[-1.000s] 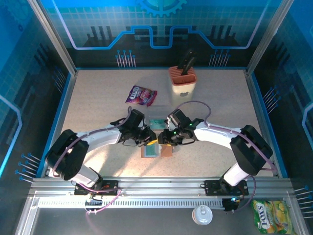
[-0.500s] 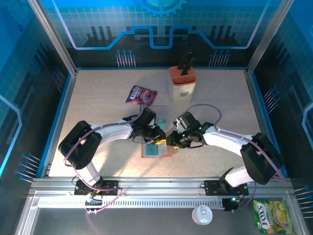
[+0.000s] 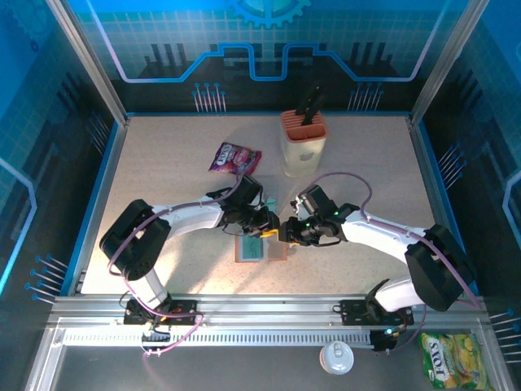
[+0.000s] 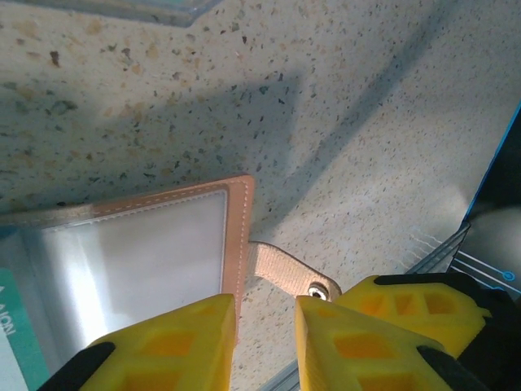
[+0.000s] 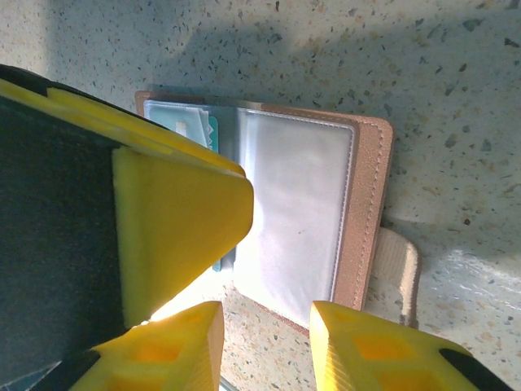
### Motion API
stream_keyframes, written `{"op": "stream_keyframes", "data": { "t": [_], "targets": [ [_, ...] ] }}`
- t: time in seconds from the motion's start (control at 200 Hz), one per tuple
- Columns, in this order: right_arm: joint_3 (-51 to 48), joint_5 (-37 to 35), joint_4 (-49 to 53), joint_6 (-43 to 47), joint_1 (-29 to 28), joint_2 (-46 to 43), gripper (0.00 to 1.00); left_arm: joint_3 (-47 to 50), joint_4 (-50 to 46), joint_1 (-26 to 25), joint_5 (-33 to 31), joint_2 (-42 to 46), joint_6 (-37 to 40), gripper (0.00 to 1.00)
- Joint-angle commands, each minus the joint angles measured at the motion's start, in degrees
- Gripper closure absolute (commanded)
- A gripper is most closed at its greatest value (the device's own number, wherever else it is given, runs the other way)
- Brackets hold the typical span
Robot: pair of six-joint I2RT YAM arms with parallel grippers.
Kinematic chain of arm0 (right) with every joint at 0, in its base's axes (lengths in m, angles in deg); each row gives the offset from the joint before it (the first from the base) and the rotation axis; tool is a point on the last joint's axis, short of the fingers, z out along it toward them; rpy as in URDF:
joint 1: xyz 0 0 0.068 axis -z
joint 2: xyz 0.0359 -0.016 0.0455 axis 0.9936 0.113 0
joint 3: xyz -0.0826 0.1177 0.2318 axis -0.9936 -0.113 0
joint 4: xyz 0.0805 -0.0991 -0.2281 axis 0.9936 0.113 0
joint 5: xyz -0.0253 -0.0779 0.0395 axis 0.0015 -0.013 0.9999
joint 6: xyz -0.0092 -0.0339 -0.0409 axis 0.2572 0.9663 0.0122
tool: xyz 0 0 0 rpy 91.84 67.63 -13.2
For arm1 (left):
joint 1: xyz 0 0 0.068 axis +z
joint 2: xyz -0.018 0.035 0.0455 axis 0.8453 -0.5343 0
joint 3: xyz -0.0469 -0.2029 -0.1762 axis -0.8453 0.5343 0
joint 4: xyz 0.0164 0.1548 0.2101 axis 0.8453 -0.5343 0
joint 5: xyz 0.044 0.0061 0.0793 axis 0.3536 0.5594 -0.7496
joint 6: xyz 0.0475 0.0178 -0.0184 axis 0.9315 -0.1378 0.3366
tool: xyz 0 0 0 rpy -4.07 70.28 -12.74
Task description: Take the credit cards out of the card holder
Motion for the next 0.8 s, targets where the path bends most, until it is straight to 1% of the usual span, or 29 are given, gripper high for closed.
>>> {"op": "stream_keyframes", "data": {
  "t": [0.0,0.24,0.305,0.525,0.795],
  "targets": [
    [2.9,-0.3,0.6,-0.5,-1.0,1.3,0.65,1.0,-1.8,1.3,1.4,2.7,2.1,0.74],
    [7.5,-0.7,0.6,-1.2,-4.6,7.5,0.66,7.0,-0.7,4.6,1.8,7.9,2.3,0.74],
    [10.3,-0.7,0.7,-1.3,-5.6,9.2,0.66,9.0,-0.4,5.6,1.7,9.6,2.3,0.74],
    [13.9,0.0,0.7,-1.3,-7.7,14.3,0.66,15.8,0.4,8.7,1.1,15.1,2.2,0.75],
    [15.0,1.0,-0.3,-1.7,-8.5,17.4,0.66,20.1,1.1,9.9,0.4,16.8,2.3,0.79]
  ]
}}
